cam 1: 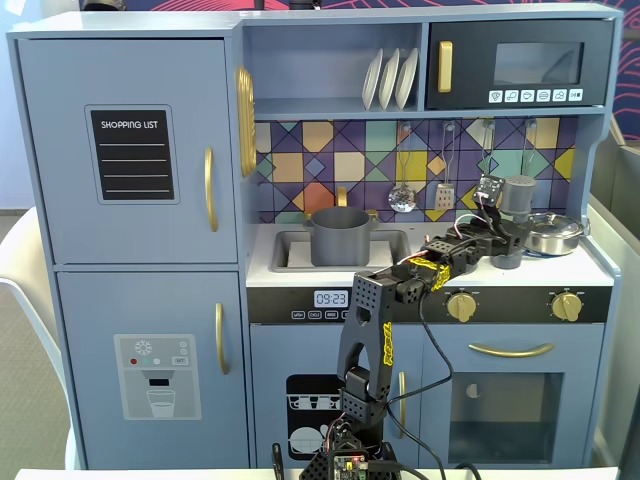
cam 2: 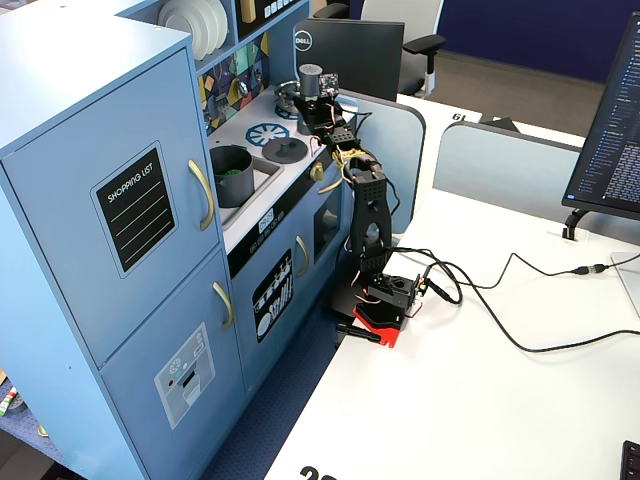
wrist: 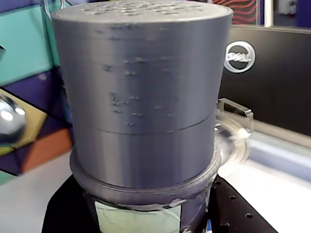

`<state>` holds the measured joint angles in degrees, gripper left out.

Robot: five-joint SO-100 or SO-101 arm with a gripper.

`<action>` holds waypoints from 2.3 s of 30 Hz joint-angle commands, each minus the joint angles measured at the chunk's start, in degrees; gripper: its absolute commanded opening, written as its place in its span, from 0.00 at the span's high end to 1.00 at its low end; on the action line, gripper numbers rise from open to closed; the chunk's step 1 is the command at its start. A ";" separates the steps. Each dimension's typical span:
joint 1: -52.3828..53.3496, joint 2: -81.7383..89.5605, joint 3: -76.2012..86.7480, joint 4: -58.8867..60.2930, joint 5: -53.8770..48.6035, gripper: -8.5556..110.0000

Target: Put salt in the gray recipient

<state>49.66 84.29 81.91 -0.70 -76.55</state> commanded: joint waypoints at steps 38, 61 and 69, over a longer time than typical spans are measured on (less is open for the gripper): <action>-55.55 31.20 -6.06 34.01 115.58 0.93; -54.32 27.25 -10.11 37.18 125.16 0.93; -49.92 19.86 -21.36 59.41 129.73 0.91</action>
<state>-1.49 104.33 66.88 54.40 52.12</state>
